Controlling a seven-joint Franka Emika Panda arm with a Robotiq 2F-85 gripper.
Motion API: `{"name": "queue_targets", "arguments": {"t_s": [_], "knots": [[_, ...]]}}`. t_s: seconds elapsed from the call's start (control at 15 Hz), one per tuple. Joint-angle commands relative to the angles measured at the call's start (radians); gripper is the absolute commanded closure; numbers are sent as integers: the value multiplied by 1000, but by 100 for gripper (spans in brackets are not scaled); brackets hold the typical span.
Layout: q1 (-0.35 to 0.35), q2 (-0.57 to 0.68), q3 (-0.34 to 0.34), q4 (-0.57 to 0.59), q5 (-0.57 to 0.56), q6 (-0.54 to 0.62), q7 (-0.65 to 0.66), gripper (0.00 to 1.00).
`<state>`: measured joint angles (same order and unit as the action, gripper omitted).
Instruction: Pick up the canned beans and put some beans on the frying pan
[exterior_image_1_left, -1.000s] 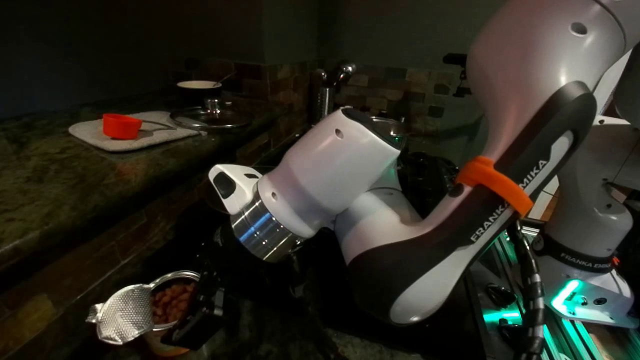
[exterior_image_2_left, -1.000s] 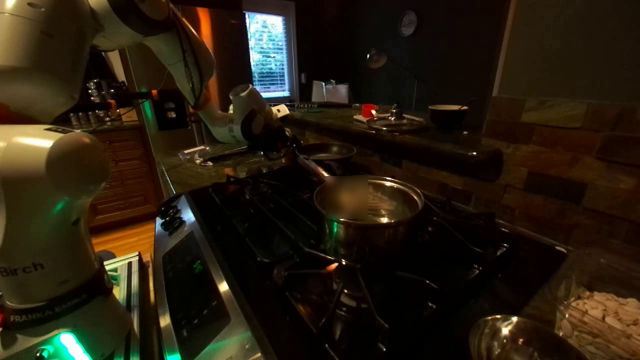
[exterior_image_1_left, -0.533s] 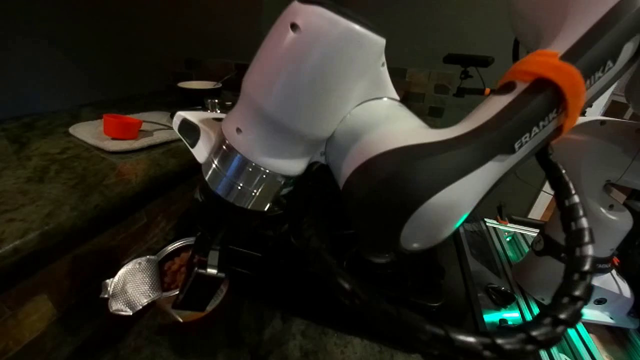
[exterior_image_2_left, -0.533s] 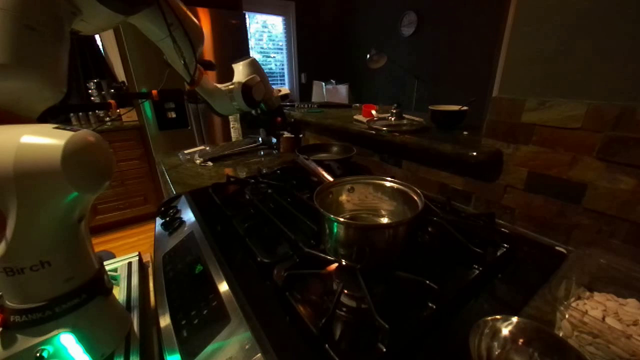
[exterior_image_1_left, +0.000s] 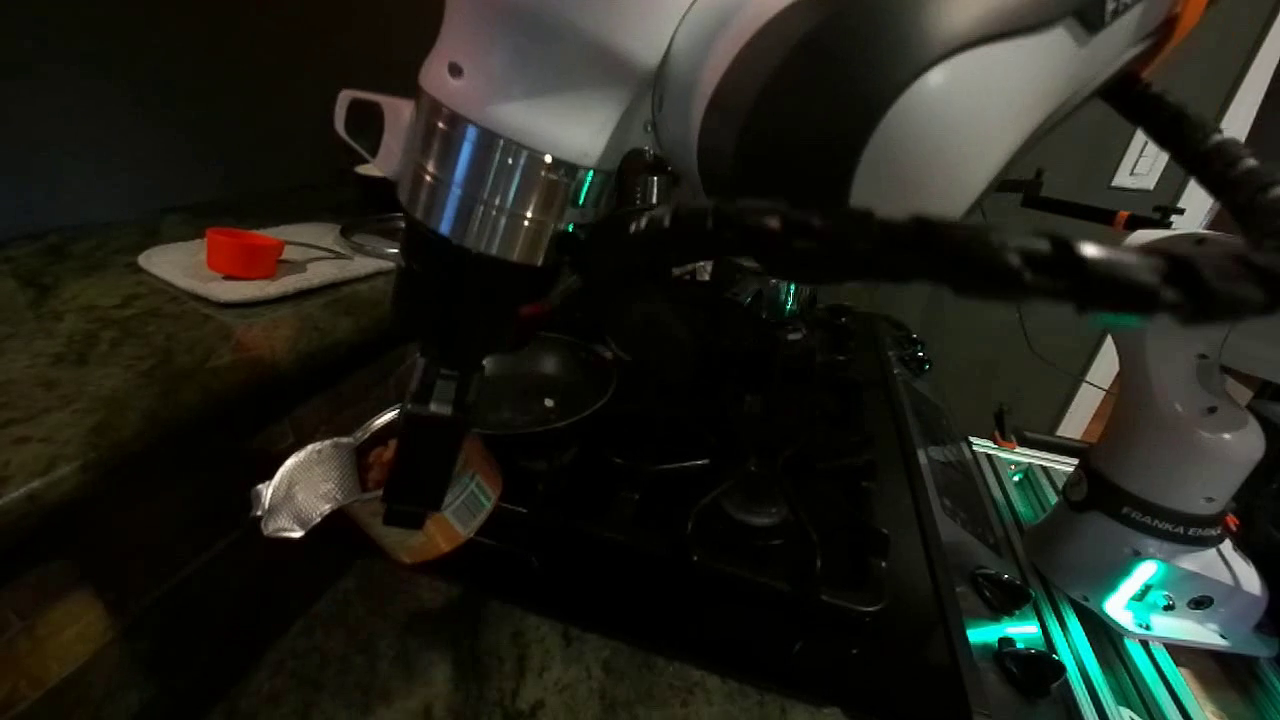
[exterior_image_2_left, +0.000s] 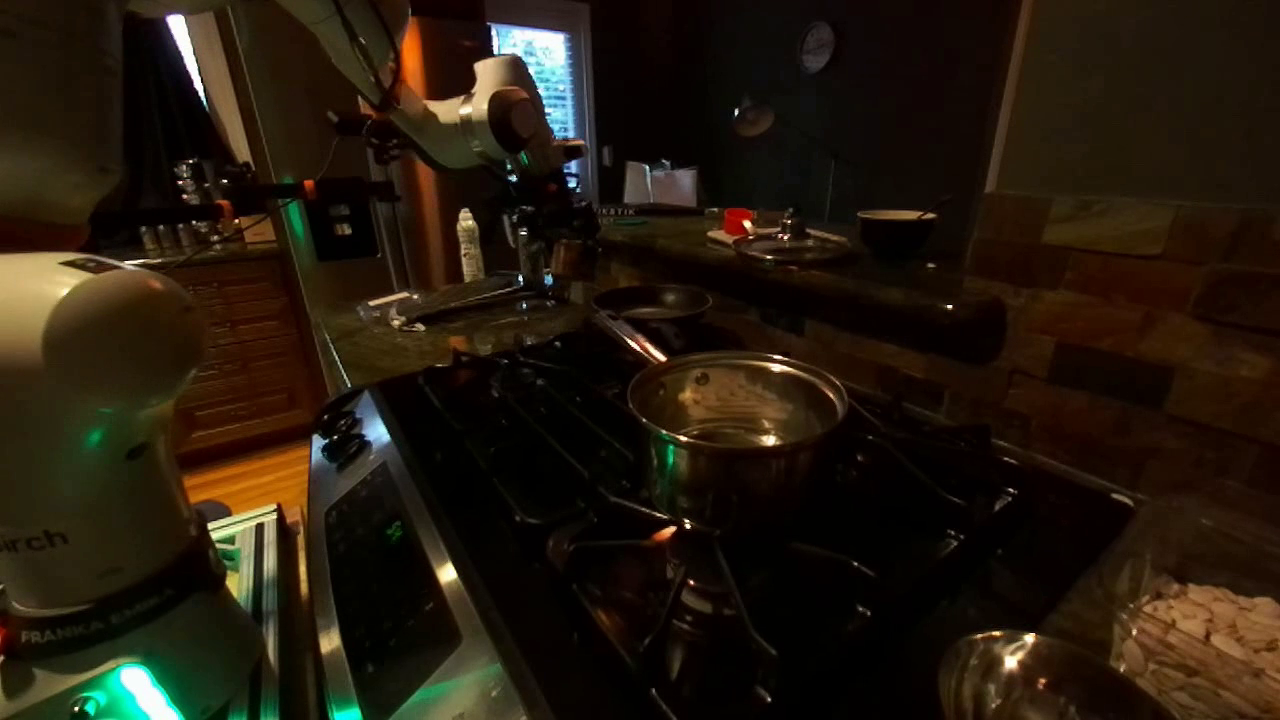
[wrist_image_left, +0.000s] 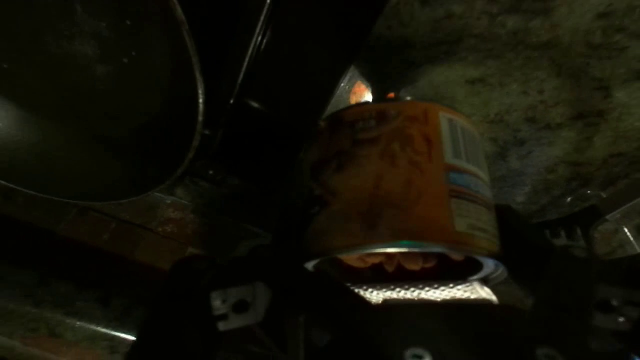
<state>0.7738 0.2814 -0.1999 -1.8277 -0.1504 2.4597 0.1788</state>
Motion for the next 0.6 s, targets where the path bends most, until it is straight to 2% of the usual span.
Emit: {"name": "queue_targets", "arguments": {"t_s": [0.0,0.33,0.53], "knots": [[-151,-42,124,5,-28,-51,49,31],[-315,-69,223,-12,-8,-60,118,31],[-384,-85,259,-39,19,-53,150,31]]}}
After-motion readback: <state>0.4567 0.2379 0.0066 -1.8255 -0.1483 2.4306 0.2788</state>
